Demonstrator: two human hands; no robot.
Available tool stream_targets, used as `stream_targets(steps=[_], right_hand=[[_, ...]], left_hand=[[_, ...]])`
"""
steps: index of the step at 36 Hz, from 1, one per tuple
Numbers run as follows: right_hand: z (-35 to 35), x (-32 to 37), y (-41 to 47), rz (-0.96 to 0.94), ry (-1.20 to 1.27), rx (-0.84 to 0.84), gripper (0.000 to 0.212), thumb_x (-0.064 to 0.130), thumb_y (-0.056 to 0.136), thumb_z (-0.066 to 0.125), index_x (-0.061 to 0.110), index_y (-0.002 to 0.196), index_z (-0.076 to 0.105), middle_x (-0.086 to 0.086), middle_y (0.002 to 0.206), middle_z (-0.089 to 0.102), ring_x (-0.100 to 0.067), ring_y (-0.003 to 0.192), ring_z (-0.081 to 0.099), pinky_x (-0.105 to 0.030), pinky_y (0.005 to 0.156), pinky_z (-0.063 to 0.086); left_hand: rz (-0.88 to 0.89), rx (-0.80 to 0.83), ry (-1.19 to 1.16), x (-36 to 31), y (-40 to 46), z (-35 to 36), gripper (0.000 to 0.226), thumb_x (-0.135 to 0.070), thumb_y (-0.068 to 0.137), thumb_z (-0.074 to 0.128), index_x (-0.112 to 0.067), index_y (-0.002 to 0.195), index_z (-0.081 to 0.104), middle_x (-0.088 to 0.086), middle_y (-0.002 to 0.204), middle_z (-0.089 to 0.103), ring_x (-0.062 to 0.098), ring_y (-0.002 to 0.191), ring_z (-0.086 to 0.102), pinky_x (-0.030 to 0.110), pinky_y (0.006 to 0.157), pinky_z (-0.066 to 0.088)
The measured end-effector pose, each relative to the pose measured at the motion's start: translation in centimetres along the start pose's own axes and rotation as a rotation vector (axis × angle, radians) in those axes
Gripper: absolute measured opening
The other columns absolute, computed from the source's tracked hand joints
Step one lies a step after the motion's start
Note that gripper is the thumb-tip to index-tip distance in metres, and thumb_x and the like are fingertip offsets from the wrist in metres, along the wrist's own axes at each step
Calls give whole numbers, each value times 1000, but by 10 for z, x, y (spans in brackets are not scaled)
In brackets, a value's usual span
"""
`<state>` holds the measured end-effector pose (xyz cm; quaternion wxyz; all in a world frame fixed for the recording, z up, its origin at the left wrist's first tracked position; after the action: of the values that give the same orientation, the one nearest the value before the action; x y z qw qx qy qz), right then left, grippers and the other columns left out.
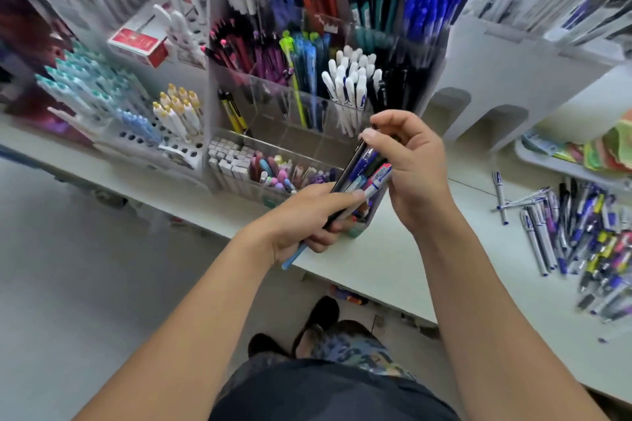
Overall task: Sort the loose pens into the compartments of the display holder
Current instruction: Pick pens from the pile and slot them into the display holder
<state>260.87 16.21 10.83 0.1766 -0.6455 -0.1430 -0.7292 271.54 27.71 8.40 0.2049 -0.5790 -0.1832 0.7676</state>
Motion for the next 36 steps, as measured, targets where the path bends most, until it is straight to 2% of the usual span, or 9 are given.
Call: stream_targets(steps=[6,10,14,17,21,26,29,32,36], right_hand=[[9,21,19,-73,92,-59,16,-1,89,72,13,98,74,0,85,72,-15,83,65,-34,84,56],[15,30,40,-76,289,-152,13,1,94,65,8,101,74,-3,86,74,-19,82,66,-40,87,57],[-5,46,56,-282,342,-336,11,4,92,66,6,101,70,-4,89,71,-20,84,65,-36,81,56],[-31,61,61,-559,146,-551,13,9,93,68,1,103,69,-6,90,71,-16,76,65,-34,69,54],[-41,67,59,-802,-289,-634,9,11,96,66,9,104,70,-7,95,70,-14,83,66,-32,68,53],[-29,37,57,-674,-692,-543,14,16,94,71,16,106,78,8,93,70,-19,81,64,-25,73,47],[-22,21,55,-556,-894,-471,19,21,91,72,18,107,80,4,96,76,-22,88,66,-13,84,41],[-14,22,50,-484,-969,-501,23,24,90,71,19,111,79,1,101,76,-25,94,64,-15,84,40],[11,43,31,-509,-871,-634,20,28,90,73,17,106,76,2,87,66,-1,75,50,-16,76,42]], left_hand=[[74,-65,19,-19,5,-7,21,-40,103,53,-20,94,56,-3,61,34,9,45,18,21,43,12],[70,-101,49,-25,5,-28,24,-38,103,54,-15,108,54,-3,61,33,9,46,18,20,41,15],[61,-150,45,-27,6,-46,21,-39,103,52,-18,100,54,-1,63,34,9,46,20,18,40,19],[73,-139,0,-29,7,-53,24,-41,102,52,-18,100,56,-1,63,36,9,45,21,17,38,21],[89,-70,-43,-29,7,-58,28,-43,95,55,-17,103,57,0,63,39,9,44,21,17,38,18],[67,-14,11,-29,12,-69,16,-38,98,54,-24,101,62,2,66,43,8,44,23,17,39,18],[41,-20,118,-30,16,-79,13,-35,103,53,-25,98,61,1,66,43,11,46,23,18,40,20],[50,-74,286,-33,14,-88,15,-34,104,54,-30,91,61,-3,62,44,10,46,27,20,41,23],[196,-197,458,-30,15,-95,14,-27,103,58,-29,90,63,-16,57,52,3,48,43,16,45,33]])
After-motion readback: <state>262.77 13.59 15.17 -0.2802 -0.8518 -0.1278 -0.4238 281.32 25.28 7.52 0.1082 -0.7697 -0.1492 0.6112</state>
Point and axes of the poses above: each hand's wrist, its own y-axis towards the middle knuckle, its own z-axis out of the palm, x = y × z, the point moved 2 cm from there along y, towards the middle knuckle
